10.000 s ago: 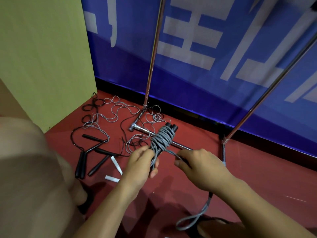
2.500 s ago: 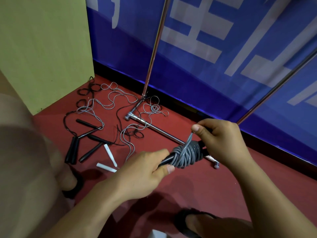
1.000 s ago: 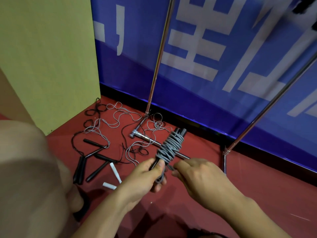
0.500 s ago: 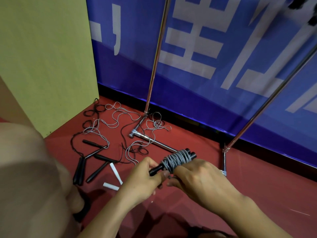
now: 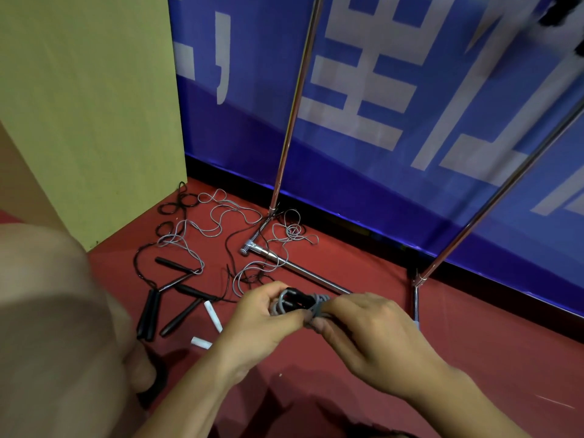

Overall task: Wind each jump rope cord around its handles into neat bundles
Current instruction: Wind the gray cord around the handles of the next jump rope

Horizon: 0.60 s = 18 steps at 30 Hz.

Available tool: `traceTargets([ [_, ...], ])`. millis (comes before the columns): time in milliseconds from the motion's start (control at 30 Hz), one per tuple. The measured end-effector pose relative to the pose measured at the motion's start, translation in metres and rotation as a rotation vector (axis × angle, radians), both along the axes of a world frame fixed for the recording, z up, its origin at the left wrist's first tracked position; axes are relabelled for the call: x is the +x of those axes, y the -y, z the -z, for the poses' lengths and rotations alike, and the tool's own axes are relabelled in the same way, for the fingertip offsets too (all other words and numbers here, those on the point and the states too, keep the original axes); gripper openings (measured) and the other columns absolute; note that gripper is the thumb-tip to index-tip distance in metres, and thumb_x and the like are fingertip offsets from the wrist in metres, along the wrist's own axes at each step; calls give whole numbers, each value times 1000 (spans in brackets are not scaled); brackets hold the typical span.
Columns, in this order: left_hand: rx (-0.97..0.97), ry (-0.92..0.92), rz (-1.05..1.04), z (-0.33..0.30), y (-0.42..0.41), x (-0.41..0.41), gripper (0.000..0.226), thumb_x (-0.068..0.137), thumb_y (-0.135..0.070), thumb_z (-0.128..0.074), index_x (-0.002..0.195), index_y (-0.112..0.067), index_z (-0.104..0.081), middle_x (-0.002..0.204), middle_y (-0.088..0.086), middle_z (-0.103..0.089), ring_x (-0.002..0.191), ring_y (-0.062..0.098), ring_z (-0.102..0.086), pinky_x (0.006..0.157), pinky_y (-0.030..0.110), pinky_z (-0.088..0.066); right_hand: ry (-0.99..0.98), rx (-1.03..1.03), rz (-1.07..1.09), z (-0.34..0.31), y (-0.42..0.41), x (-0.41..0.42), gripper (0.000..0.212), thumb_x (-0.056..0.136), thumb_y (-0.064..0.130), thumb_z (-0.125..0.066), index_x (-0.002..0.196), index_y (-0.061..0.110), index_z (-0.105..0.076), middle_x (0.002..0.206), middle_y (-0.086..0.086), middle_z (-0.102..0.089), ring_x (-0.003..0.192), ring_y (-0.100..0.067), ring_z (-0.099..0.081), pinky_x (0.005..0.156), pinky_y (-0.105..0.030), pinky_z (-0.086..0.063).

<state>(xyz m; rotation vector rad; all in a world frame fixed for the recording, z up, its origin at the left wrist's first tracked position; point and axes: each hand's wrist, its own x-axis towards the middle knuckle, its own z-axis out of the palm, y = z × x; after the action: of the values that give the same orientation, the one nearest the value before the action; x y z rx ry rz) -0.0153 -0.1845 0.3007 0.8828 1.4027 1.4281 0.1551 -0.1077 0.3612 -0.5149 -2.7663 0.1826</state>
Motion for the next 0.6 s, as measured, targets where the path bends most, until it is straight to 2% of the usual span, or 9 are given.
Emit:
traceTargets([
  [67,24,11,40,-2,1,-1,20,72,-20,-82,89,-14,-74,89,12,-74,84,17,-66,83,43,-53,-45,-115,31,-3,0,0,25,100,45,-44,90,30,-61,77,14,-62,73,-9,-58,68,-32,-48],
  [167,82,23,85,-5,3,-1,7,82,-9,-77,84,-14,-74,83,6,-73,83,17,-67,82,34,-52,-133,-225,35,-4,0,0,20,99,38,-49,86,29,-61,76,17,-59,78,-7,-55,70,-31,-46],
  [233,124,28,100,-6,4,-1,4,84,-15,-72,81,-15,-73,79,2,-69,80,14,-63,79,31,-50,-207,-281,54,-5,0,-1,21,99,39,-49,84,28,-60,76,16,-58,76,-7,-55,69,-28,-46],
  [300,151,47,91,-8,6,0,15,82,-29,-69,78,-15,-71,75,-2,-62,77,11,-56,75,28,-46,-272,-365,77,-4,3,-3,24,98,43,-48,84,28,-59,76,14,-59,73,-9,-58,65,-26,-46],
  [367,165,66,84,-6,6,4,40,80,-43,-68,86,-4,-71,80,8,-64,81,14,-56,77,31,-45,-333,-454,97,1,6,-7,27,97,45,-49,84,25,-60,73,12,-59,66,-8,-56,60,-23,-43],
  [433,166,148,59,-4,6,8,43,82,-41,-68,93,1,-71,89,13,-70,88,15,-62,80,27,-50,-387,-546,125,6,11,-12,28,96,47,-52,82,24,-60,66,12,-57,59,-4,-50,56,-21,-40],
  [467,154,202,46,-4,6,10,35,84,-36,-67,91,-3,-73,91,11,-72,89,15,-66,79,24,-52,-405,-587,143,9,13,-15,28,95,48,-52,82,24,-60,64,9,-56,57,-4,-48,54,-24,-41],
  [533,137,282,54,-7,6,14,25,91,-32,-64,87,-12,-78,89,9,-74,85,16,-70,73,22,-55,-425,-655,183,14,17,-19,29,92,53,-53,83,27,-60,63,0,-58,54,-17,-51,52,-37,-46],
  [600,137,351,66,-9,7,17,27,91,-31,-57,86,-16,-79,85,12,-74,78,18,-72,68,26,-57,-450,-719,214,17,18,-22,32,90,57,-54,84,26,-60,61,-6,-59,54,-26,-54,53,-45,-47],
])
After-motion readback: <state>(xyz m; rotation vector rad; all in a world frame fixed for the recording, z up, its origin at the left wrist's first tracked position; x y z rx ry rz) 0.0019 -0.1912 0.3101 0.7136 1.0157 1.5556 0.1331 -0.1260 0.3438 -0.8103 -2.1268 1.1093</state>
